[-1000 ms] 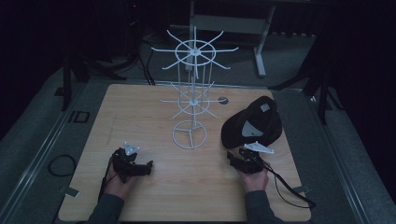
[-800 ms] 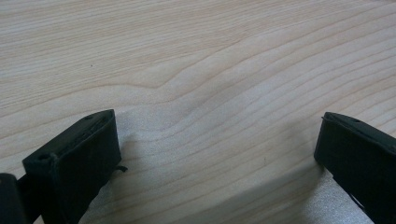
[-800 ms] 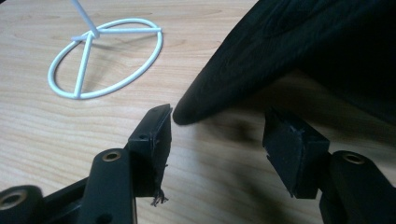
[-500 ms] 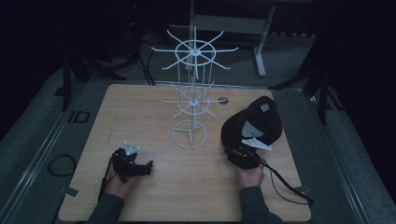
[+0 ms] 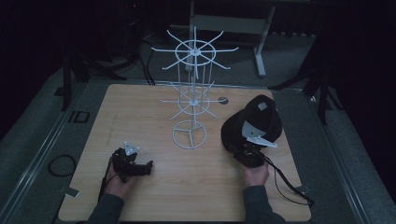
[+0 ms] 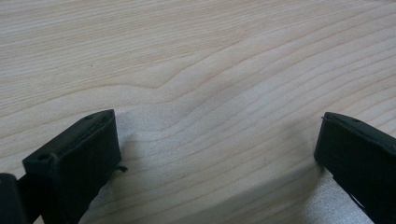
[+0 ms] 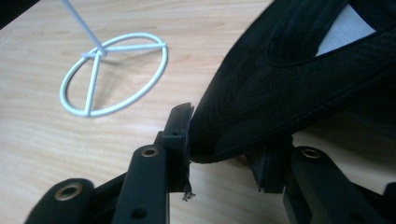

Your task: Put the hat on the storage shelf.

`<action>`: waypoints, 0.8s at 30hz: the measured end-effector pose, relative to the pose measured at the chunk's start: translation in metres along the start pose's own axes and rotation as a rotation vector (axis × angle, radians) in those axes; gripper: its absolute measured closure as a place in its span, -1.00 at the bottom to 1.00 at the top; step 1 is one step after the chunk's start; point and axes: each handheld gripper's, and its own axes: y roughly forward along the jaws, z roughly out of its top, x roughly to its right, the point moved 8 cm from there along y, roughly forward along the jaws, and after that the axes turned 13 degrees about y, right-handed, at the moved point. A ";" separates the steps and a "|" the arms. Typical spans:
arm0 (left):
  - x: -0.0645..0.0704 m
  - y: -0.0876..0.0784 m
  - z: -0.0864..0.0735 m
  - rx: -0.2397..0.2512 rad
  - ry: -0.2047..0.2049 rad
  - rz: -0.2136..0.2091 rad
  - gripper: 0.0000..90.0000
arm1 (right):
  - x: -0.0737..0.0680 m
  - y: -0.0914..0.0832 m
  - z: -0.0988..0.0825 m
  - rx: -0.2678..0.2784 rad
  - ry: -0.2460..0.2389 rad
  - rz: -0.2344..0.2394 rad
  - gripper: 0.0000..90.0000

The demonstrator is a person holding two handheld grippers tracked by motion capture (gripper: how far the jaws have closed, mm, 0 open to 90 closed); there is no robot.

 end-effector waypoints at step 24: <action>0.000 0.000 0.000 0.001 0.001 0.001 -1.00 | 0.027 -0.024 0.016 -0.137 -0.101 0.139 0.50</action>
